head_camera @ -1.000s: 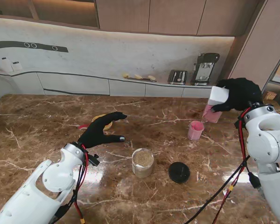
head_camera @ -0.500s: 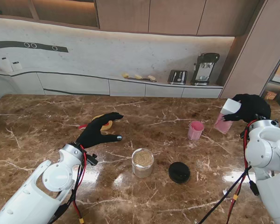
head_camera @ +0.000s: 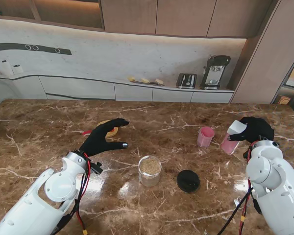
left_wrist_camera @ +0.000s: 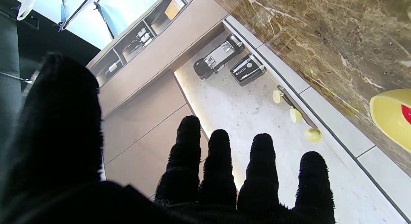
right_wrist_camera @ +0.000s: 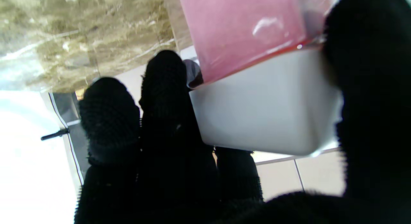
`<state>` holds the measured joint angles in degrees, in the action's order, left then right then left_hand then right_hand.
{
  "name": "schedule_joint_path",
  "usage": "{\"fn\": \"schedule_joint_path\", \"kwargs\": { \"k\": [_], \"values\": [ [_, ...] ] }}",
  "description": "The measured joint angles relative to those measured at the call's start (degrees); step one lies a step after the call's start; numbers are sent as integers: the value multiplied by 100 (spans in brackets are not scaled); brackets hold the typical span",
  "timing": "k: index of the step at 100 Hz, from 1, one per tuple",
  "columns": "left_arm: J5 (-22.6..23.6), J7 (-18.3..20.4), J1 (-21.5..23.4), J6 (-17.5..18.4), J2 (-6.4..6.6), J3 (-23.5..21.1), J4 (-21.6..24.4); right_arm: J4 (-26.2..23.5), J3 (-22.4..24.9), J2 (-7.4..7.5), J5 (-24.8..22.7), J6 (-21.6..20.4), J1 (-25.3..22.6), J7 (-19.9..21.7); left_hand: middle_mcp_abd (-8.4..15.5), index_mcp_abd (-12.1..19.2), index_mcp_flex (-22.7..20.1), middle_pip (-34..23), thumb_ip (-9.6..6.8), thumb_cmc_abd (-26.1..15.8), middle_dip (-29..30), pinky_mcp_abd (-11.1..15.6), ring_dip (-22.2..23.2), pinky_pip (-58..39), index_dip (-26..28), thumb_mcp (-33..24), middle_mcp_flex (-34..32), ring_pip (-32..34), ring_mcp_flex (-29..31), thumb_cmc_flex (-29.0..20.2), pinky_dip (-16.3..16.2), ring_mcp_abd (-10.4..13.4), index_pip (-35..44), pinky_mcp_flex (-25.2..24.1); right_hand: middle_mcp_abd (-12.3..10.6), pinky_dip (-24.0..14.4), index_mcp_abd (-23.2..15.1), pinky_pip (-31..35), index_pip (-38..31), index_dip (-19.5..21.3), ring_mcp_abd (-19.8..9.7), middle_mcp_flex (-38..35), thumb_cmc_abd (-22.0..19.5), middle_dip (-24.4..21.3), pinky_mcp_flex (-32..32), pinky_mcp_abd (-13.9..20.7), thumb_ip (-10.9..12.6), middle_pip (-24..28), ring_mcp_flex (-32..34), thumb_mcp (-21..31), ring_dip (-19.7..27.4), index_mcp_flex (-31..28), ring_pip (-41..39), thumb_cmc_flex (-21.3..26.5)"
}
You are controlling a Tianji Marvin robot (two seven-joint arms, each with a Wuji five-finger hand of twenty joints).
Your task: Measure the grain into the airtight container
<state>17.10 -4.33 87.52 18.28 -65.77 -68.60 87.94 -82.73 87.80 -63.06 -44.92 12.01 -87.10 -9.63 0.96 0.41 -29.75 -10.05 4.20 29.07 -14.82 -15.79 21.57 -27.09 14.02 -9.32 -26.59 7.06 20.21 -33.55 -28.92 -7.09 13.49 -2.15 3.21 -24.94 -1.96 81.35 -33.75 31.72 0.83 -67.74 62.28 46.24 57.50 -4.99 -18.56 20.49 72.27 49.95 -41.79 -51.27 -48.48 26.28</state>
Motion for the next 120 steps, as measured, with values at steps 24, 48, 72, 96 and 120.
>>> {"fn": "schedule_joint_path", "kwargs": {
  "k": [24, 48, 72, 96, 120],
  "values": [
    [-1, 5, 21, -28, 1, 25, 10, 442, -263, -78, 238, -19, 163, -266, 2, 18, 0, 0, -4, -74, 2, 0, 0, 0, 0, 5, -2, 0, 3, -130, 1, 56, 5, -3, 1, 0, 0, 0, 0, 47, 0, 0, 0, 1, -207, 0, 0, 0, -24, 0, 0, 4, 119, 0],
    [-3, 11, 26, -54, 1, 51, 10, 502, -285, -100, 253, -176, 182, -188, 7, 23, 0, 0, -4, -71, 2, 0, 0, 0, 0, 69, -27, 0, 29, -133, 1, 57, 7, -28, 1, 0, 5, -153, -440, 49, 9, 215, -203, 4, -667, 8, 0, 4, -432, 0, 102, 433, 445, 29],
    [-17, -2, 4, -49, -1, 114, -21, 486, -265, -57, 89, -333, 119, -11, 13, 32, 0, 0, -4, -71, 2, -2, 0, 0, 0, 69, -28, 0, 29, -140, 1, 57, 8, -31, 1, -207, 9, -661, -650, 48, 9, 850, -381, -33, -1295, 67, 0, 4, -1109, 537, 269, 1060, 1001, 105],
    [-30, 4, -15, -47, -4, 122, -53, 415, -234, -12, -13, -348, 38, 137, 15, 42, 0, 0, -55, -64, 3, -8, 0, 0, 0, 69, -28, 0, 29, -240, 1, 57, 9, -38, -232, -425, 30, -1033, 498, 613, -60, 1677, -719, -1051, -1772, 70, 483, 144, -1719, 890, 557, 1194, 1268, 105],
    [-42, -2, -21, -47, -8, 134, -74, 274, -177, 20, -57, -323, -63, 369, 16, 46, 0, 0, -57, -129, 3, -9, 0, 0, 0, 137, -28, 0, 29, -302, 1, 57, 9, -40, -345, -426, 73, -1839, 1177, 336, -47, 2539, -1014, -1527, -2650, -25, 707, 22, -2582, 1206, 854, 1771, 1939, 58]
  ]
}}
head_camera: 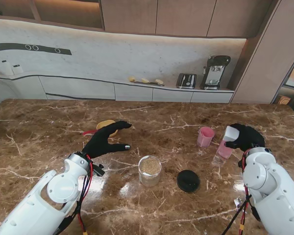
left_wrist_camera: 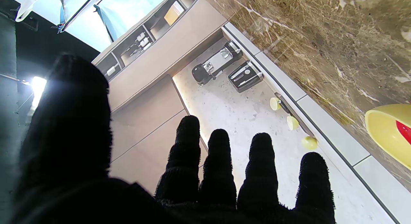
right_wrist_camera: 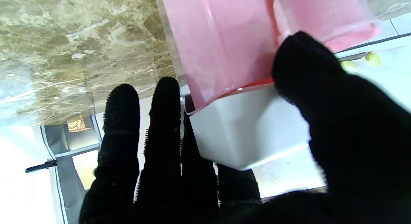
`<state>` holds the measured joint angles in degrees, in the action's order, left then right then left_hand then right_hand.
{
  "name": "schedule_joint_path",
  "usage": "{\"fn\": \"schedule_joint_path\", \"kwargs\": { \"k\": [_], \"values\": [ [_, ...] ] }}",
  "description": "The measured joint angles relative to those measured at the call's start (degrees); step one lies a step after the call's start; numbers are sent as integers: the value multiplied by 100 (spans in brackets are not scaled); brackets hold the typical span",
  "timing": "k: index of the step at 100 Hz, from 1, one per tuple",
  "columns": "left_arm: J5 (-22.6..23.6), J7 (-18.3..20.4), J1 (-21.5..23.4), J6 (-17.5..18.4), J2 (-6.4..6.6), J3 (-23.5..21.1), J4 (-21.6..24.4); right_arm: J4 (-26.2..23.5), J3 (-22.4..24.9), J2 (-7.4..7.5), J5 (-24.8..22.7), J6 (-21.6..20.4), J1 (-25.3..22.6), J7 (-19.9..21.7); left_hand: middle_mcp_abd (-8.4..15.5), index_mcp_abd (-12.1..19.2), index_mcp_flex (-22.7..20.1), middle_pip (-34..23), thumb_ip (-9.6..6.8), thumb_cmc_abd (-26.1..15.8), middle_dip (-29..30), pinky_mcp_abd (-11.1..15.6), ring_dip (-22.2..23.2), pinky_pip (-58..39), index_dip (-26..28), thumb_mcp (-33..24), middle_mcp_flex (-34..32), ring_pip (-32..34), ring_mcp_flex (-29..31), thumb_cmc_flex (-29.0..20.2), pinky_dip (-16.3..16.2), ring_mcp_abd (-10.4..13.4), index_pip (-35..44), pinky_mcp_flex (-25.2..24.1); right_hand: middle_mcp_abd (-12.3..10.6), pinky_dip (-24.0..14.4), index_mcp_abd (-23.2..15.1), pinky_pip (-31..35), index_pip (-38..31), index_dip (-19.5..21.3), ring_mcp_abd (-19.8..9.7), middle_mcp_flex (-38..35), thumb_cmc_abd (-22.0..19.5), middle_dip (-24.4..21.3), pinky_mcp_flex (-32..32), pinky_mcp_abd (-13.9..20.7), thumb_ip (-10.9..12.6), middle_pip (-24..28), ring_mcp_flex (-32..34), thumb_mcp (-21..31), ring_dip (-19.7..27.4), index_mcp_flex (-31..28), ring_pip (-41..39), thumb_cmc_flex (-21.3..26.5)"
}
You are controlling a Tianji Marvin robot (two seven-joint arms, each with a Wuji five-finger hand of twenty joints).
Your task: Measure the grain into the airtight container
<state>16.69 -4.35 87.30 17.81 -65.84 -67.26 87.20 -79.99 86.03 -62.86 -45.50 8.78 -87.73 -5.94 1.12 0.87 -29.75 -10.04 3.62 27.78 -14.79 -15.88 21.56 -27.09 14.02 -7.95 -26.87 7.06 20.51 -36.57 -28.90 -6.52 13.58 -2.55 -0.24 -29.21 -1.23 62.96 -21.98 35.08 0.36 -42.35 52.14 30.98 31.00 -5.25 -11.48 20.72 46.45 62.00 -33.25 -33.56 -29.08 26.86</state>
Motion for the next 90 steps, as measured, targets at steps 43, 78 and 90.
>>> {"fn": "schedule_joint_path", "kwargs": {
  "k": [43, 78, 90],
  "values": [
    [-42, 42, -33, 1, -1, 25, -50, -244, 159, 65, 24, -73, -171, 654, 1, 0, 0, 0, 0, 2, 0, 0, 0, 0, 0, 61, 0, 0, 24, 0, 0, 0, 0, -1, -3, -76, 713, -2166, 1237, -473, 61, 2112, -36, -502, -2053, -131, 144, -721, -2151, 165, 828, 1799, 1593, -1144],
    [-189, 393, -53, 149, 31, -27, -88, -808, 557, 87, -272, -476, -461, 870, 2, -118, 125, -3, -1, 3, 35, 981, 0, -314, -78, 165, 231, 0, 9, -5, 85, 218, -13, 491, 110, -76, 867, -3526, 1648, -293, 48, 3064, -558, -722, -3290, 348, 144, -1160, -3395, -68, 1307, 2390, 2229, -1487],
    [-199, 614, -64, 212, 75, -72, -97, -1114, 772, 93, -366, -759, -618, 844, 2, -205, 534, -3, -1, 176, 122, 1301, -3, -492, -219, -33, 542, -1, -203, 2, 753, 284, 5, 344, 111, -76, 867, -3587, 1650, -223, 48, 3065, -575, -723, -3329, 452, 144, -1160, -3395, -117, 1307, 2390, 2229, -1483]
  ]
}}
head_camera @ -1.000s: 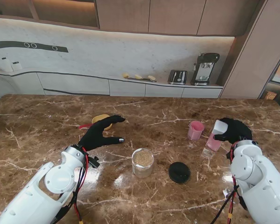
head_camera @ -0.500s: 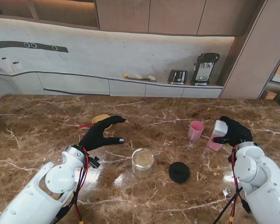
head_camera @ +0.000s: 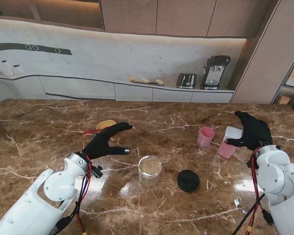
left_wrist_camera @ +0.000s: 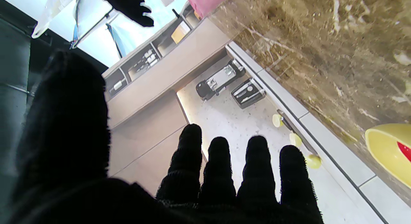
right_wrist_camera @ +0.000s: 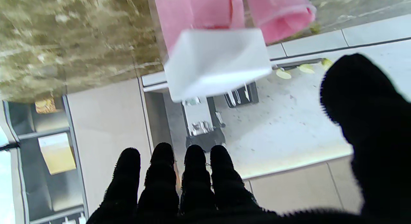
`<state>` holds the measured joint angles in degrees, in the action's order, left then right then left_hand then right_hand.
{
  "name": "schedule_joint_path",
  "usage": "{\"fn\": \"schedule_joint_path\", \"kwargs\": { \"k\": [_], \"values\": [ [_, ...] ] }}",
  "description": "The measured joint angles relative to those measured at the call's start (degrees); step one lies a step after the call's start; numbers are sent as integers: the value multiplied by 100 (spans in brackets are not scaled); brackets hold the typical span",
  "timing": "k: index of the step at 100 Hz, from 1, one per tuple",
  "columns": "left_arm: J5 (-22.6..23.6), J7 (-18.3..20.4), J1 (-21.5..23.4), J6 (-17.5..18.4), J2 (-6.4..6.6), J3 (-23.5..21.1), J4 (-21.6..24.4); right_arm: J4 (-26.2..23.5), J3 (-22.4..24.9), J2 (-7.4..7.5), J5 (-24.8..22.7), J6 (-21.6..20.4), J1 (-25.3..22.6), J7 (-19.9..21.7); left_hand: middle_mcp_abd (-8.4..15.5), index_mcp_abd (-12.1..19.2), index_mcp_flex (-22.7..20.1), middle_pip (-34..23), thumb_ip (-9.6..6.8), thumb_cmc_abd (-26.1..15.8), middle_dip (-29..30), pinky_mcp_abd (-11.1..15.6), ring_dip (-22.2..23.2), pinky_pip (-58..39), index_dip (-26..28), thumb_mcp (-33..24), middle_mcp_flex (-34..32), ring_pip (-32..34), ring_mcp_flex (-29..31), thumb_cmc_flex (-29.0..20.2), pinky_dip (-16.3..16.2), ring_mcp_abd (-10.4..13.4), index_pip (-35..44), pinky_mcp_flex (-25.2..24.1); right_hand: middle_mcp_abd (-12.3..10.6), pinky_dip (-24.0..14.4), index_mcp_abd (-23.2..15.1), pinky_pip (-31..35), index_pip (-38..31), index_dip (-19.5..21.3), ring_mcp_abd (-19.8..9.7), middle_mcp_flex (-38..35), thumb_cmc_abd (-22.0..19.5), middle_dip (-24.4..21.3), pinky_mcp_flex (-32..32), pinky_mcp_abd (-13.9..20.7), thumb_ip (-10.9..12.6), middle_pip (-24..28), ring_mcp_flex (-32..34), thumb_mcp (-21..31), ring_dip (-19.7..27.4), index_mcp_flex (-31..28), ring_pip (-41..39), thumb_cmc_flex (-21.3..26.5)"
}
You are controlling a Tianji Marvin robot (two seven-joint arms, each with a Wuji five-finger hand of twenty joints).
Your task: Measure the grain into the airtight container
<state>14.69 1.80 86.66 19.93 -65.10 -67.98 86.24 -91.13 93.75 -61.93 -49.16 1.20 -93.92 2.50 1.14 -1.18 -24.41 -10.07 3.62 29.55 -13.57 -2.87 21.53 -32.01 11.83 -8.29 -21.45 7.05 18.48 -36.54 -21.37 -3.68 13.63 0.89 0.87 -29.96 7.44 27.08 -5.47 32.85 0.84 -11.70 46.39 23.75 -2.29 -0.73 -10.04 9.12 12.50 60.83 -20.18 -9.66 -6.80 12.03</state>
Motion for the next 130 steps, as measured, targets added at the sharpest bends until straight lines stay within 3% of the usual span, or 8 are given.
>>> {"fn": "schedule_joint_path", "kwargs": {
  "k": [11, 30, 40, 57, 71, 83, 108, 130],
  "values": [
    [-64, 401, 1, 23, 71, -49, 3, -389, 147, 11, -260, -112, -206, -108, 1, -32, 407, -2, -6, 361, 27, 293, -3, -80, -16, -1183, 218, -1, -107, 125, 239, 50, 8, -69, 36, -74, 77, 84, -235, 321, -8, -191, -119, 97, 570, 4, 0, 256, 396, -216, -71, -11, -438, 181],
    [-53, 788, 82, 48, 215, -73, 62, -1232, 277, 20, -383, -162, -630, -73, 5, -165, 1048, -68, 25, 617, 28, 578, -64, -215, 327, -1986, 654, -3, -258, 125, 240, 159, -19, -74, 107, -280, 136, 905, -914, 815, -75, -669, -129, 722, 1622, -9, 0, 1029, 1049, -299, -603, -264, -1422, 384],
    [35, 1022, 137, 41, 284, -80, 107, -1604, 303, 23, -439, -299, -837, 6, 2, -246, 1395, -106, 85, 679, 28, 653, -148, -217, 517, -2007, 802, -75, -288, 130, 300, 251, -45, -74, 107, -282, 101, 1146, -1053, 917, -75, -896, -114, 862, 1848, -9, 0, 1176, 1208, -299, -733, -478, -1637, 385],
    [230, 1136, 239, 5, 359, -76, 144, -2237, 278, 61, -561, -451, -1200, 444, -3, -363, 1395, 90, 89, 740, 38, 787, -279, -25, 517, -2209, 937, -207, -549, 189, 471, 380, -18, -74, 106, -272, 64, 1365, -1113, 1037, -75, -1133, -102, 911, 2056, -9, 0, 1260, 1472, -299, -769, -566, -1708, 385],
    [380, 1021, 314, 18, 375, 5, 115, -2479, 130, 105, -638, -504, -1401, 666, -7, -442, 1395, 144, 89, 779, 38, 855, -289, 64, 498, -2278, 937, -208, -549, 189, 485, 434, -18, -74, 101, -155, 50, 1627, -1120, 1099, -75, -1422, -102, 1014, 2268, -9, 0, 1328, 1813, -299, -865, -883, -1858, 476],
    [827, 631, 331, 79, 379, 201, 12, -2548, -30, 127, -911, -499, -1517, 755, -20, -505, 1395, 151, 90, 779, 38, 858, -290, 64, 367, -2368, 937, -208, -549, 189, 485, 435, -16, -74, 98, -152, -1, 1766, -1168, 1104, -75, -1563, -102, 1082, 2363, -9, 0, 1378, 1831, -299, -930, -932, -1967, 477],
    [761, 543, 308, -87, 333, 480, -219, -2609, -414, 191, -1179, -425, -1632, 1135, -75, -624, 1396, 367, 152, 780, -11, 874, -290, 372, -138, -2368, 1002, -217, -676, 189, 533, 440, -15, -74, 97, -70, -4, 1786, -1168, 1105, -75, -1563, -102, 1138, 2379, -54, 0, 1378, 1831, -299, -934, -932, -1967, 541],
    [733, 473, 212, -227, 295, 671, -391, -2551, -893, 280, -1378, -325, -1495, 1826, -79, -635, 1396, 373, 152, 779, -165, 906, -291, 659, -80, -2368, 1002, -217, -676, 189, 534, 441, -15, -74, 86, 128, 24, 1844, -1135, 1344, -75, -1223, -192, 1565, 2199, -82, 478, 1381, 1807, -150, -1016, -701, -1812, 600]
  ]
}}
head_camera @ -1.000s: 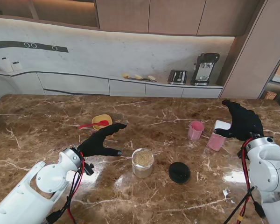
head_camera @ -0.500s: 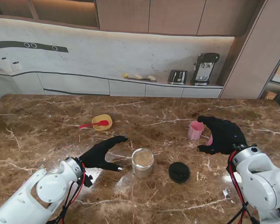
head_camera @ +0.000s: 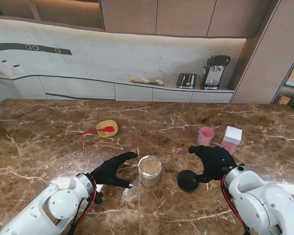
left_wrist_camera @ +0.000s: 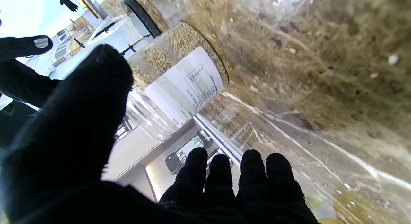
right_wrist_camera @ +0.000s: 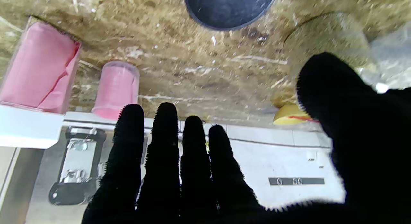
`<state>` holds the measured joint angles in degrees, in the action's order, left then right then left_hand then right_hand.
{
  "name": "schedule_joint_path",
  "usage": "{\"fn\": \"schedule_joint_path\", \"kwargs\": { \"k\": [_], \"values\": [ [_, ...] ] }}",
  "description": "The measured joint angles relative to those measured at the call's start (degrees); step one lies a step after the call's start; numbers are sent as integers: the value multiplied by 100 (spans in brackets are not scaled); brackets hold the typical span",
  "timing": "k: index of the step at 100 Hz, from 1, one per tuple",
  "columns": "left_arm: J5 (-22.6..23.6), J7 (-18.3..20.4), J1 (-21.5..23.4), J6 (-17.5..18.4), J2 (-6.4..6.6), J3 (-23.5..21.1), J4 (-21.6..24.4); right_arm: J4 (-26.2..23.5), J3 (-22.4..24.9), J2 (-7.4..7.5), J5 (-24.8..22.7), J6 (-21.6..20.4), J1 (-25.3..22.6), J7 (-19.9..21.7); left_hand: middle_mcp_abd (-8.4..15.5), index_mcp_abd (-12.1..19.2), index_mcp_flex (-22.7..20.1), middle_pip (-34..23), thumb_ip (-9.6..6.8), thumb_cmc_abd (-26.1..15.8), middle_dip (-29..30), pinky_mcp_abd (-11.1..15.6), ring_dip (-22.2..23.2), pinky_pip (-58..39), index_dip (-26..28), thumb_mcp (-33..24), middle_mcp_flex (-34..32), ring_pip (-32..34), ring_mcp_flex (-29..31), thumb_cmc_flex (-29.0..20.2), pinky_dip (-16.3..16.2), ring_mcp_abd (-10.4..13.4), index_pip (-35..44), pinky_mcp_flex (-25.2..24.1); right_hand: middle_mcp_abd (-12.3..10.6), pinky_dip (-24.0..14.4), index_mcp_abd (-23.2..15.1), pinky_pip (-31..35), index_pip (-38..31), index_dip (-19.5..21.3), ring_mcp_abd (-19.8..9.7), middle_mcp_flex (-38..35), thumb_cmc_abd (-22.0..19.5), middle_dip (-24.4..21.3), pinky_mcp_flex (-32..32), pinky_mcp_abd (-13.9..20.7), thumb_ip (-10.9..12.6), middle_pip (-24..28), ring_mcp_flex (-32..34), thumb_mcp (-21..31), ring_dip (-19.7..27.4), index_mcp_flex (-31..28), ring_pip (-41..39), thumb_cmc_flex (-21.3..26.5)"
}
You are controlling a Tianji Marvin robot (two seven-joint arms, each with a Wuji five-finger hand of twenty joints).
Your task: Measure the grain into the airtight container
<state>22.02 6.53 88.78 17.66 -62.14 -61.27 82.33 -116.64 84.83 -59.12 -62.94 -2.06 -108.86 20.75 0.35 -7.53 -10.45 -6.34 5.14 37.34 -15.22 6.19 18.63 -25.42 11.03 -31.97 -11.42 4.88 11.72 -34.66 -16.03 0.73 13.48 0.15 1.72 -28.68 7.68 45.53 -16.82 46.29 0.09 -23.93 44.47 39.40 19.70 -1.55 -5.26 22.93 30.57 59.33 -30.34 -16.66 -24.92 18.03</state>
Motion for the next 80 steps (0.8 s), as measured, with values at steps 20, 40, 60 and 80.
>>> {"fn": "schedule_joint_path", "kwargs": {
  "k": [20, 40, 60, 80],
  "values": [
    [-155, 12, -146, -65, -31, 191, -240, 254, -479, 55, -292, 216, 292, 177, -1, 3, 67, 86, 0, 0, -64, 8, 0, 206, 164, 0, 136, -4, -138, 0, -12, 9, 1, 0, 68, 3, 114, -172, -7, 477, 177, 638, -588, 132, -236, -120, 68, -54, -438, -963, -1, 630, 376, 216],
    [-268, -30, -301, -69, -56, 419, -416, 577, -874, 60, -856, 431, 495, 127, -1, 132, 67, 226, 0, 0, -64, 160, -7, 645, 84, 125, 229, -58, -223, 0, -88, 66, 1, -111, 272, 3, 180, -447, 334, 487, 318, 872, -669, -439, -457, -329, 555, -679, -655, -1521, 210, 697, 778, -245],
    [-354, -74, -451, -52, -97, 585, -579, 802, -1170, 69, -883, 689, 658, 217, -1, 341, 67, 299, 0, 0, -117, 346, -9, 943, -59, 125, 291, -67, -281, 0, -112, 211, 1, -164, 279, 3, 258, -535, 420, 416, 362, 872, -726, -633, -499, -395, 555, -775, -655, -1558, 301, 697, 942, -531],
    [-506, -64, -555, -10, -128, 713, -719, 966, -1350, 72, -1131, 822, 736, 245, -1, 948, 67, 421, 0, 0, -122, 450, -10, 1549, -707, 187, 291, -76, -613, 0, -192, 277, 1, -320, 280, 3, 258, -535, 421, 416, 367, 872, -726, -634, -499, -406, 555, -775, -655, -1558, 302, 697, 942, -534]
  ]
}}
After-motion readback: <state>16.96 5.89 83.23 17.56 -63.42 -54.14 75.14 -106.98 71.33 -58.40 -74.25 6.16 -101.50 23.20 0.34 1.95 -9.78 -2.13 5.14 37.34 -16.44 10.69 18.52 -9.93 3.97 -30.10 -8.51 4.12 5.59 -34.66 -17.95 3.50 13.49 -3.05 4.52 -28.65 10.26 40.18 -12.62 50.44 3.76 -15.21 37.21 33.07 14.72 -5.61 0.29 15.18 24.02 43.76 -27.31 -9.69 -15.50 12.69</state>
